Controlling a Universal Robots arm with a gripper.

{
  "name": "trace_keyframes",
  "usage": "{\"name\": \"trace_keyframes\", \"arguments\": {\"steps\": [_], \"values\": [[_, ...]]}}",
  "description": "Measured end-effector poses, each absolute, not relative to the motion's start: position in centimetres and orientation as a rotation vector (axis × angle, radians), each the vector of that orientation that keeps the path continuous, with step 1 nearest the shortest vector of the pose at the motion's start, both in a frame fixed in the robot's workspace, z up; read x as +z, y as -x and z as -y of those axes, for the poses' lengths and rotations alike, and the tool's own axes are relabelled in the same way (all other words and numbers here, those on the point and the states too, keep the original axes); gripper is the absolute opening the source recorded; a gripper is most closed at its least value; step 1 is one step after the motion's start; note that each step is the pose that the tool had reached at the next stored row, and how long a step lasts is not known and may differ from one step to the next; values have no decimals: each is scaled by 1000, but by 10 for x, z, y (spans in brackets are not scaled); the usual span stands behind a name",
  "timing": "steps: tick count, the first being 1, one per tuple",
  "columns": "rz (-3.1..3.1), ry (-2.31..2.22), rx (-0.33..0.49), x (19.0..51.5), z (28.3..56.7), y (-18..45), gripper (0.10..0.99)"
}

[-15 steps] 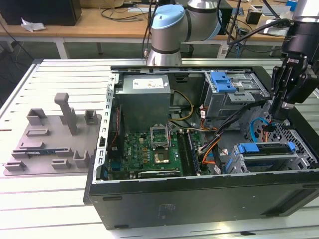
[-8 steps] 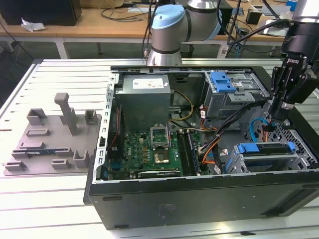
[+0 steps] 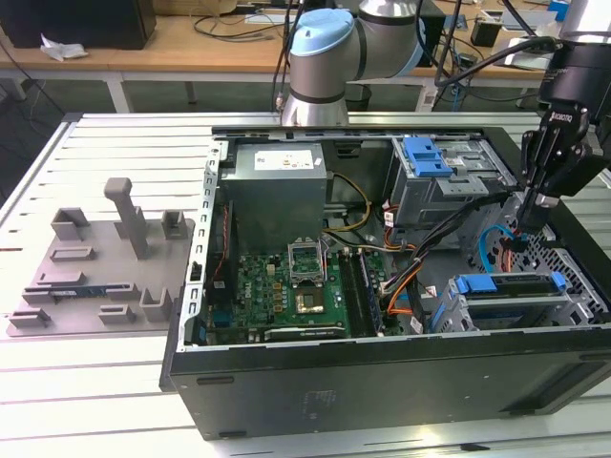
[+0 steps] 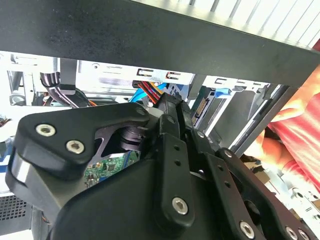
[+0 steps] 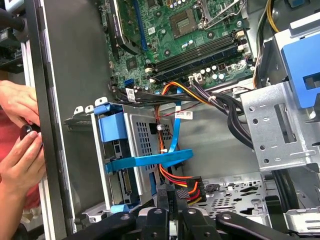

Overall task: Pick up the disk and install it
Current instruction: 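Insert the first disk wire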

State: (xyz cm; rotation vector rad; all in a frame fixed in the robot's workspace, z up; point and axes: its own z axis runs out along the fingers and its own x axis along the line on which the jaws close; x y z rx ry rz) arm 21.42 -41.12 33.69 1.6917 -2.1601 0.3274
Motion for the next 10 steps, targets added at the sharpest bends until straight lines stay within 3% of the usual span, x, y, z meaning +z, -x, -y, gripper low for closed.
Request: {"name": "trace_keyframes", "arguments": {"steps": [10], "values": [[2160,-1692,327,344,411,-209,169]]}}
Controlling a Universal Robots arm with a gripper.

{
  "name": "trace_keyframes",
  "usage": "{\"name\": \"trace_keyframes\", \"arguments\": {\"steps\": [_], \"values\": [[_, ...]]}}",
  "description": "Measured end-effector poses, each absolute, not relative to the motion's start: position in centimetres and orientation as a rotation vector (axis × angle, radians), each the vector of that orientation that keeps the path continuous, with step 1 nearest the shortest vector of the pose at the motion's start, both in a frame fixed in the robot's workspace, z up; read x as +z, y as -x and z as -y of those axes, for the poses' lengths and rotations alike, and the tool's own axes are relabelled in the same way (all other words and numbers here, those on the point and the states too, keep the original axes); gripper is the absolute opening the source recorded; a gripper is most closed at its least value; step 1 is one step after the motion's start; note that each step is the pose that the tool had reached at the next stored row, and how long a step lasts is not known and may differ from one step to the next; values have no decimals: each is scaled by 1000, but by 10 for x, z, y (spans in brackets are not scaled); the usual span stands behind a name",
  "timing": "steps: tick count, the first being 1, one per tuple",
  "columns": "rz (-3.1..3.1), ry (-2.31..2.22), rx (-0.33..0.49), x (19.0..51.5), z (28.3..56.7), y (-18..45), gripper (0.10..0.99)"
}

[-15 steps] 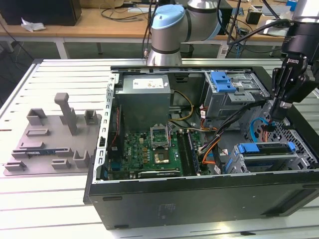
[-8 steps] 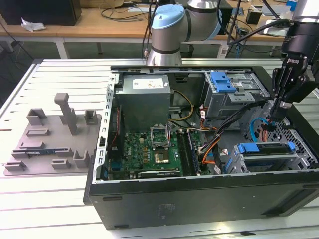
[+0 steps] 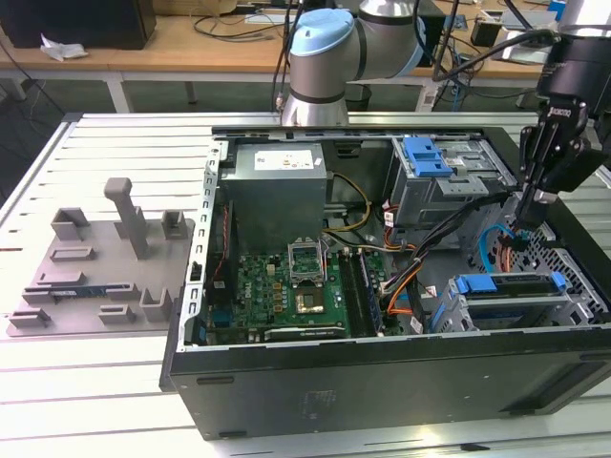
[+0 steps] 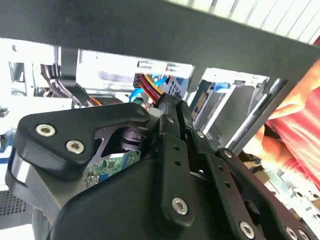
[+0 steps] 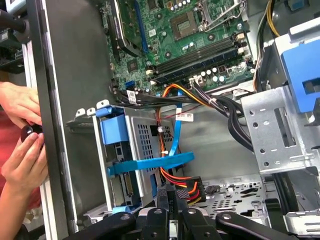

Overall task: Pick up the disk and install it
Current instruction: 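Insert the first disk wire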

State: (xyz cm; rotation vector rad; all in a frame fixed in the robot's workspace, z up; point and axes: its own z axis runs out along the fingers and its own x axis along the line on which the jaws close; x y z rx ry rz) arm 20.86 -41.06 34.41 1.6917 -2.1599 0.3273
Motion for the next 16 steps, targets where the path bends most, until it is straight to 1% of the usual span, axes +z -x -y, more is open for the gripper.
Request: {"name": "trace_keyframes", "arguments": {"steps": [6,16], "values": [[2166,-1696,334,350,415,-200,169],[2170,-1717,331,350,437,-195,169]]}}
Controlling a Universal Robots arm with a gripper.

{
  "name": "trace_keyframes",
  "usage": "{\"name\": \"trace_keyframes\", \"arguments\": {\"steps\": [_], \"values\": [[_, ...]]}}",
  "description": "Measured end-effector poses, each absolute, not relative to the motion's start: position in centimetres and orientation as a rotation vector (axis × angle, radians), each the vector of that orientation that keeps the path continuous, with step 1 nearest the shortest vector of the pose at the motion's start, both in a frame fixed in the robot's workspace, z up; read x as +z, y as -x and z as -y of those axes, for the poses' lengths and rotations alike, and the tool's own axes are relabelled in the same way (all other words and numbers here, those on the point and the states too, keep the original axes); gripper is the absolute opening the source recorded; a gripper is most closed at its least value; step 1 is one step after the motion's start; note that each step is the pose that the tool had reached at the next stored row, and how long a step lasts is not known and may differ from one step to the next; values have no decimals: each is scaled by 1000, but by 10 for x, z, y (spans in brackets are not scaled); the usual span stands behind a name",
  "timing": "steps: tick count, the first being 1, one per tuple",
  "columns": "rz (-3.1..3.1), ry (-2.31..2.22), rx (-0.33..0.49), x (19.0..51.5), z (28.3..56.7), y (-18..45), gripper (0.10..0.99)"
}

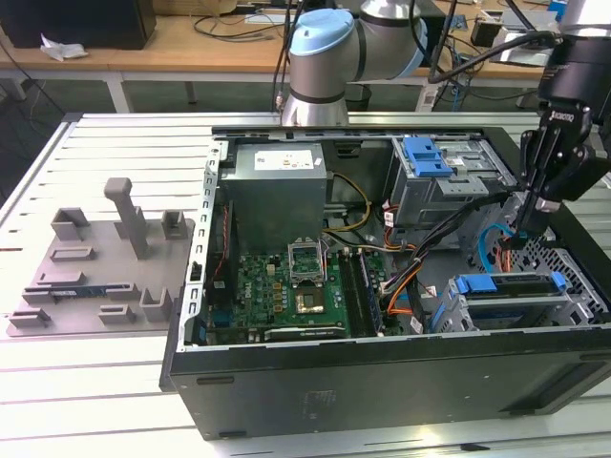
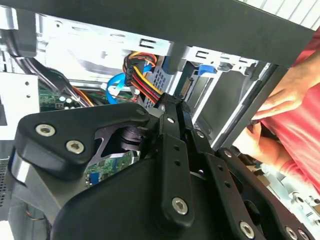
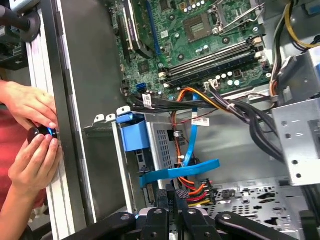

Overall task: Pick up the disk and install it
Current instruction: 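Insert the first disk wire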

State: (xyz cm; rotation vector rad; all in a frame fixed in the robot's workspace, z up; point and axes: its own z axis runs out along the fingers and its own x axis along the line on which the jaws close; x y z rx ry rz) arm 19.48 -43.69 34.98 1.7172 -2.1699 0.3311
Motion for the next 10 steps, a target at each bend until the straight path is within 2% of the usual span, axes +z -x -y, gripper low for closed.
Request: {"name": "trace_keyframes", "arguments": {"steps": [10], "values": [[2183,-1762,324,350,459,-193,169]]}}
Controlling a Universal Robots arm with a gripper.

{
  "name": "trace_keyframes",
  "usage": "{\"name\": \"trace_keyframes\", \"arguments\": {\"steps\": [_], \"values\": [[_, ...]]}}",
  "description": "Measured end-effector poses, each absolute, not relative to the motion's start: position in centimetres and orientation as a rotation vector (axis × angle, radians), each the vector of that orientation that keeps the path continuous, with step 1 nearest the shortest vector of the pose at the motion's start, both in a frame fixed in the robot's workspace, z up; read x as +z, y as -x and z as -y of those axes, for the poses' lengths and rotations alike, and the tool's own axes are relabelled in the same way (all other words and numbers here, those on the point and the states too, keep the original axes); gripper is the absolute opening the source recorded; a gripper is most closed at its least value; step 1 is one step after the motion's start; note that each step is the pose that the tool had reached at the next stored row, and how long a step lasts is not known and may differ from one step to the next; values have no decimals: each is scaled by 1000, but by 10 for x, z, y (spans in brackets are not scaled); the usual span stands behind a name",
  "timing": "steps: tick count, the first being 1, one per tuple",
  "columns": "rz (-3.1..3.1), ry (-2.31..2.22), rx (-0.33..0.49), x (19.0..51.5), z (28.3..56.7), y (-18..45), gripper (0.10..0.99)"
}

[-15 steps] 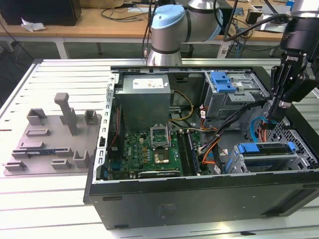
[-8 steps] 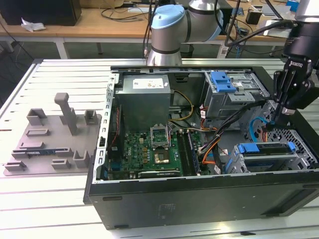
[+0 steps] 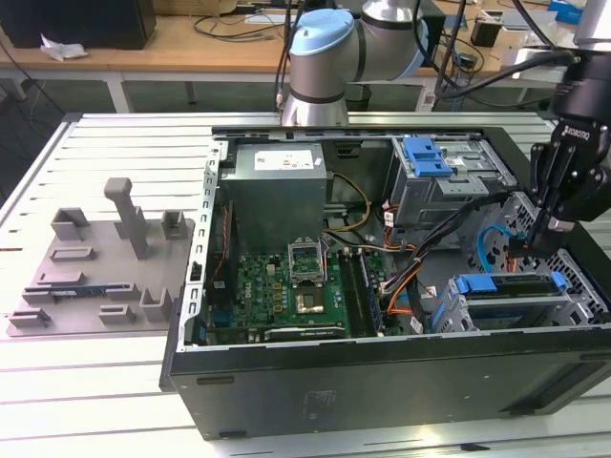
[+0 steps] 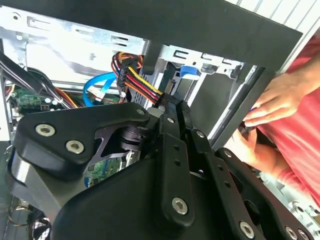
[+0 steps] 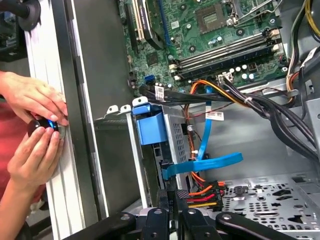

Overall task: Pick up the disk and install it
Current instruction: 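Insert the first disk wire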

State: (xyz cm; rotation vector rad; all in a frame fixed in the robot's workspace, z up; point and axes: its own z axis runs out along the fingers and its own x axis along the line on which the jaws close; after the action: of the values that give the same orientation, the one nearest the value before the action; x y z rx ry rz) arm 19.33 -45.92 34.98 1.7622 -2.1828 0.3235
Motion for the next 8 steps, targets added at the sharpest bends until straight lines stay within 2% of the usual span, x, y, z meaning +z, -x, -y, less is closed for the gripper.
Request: {"name": "trace_keyframes", "arguments": {"steps": [8], "values": [[2210,-1806,286,350,466,-186,169]]}}
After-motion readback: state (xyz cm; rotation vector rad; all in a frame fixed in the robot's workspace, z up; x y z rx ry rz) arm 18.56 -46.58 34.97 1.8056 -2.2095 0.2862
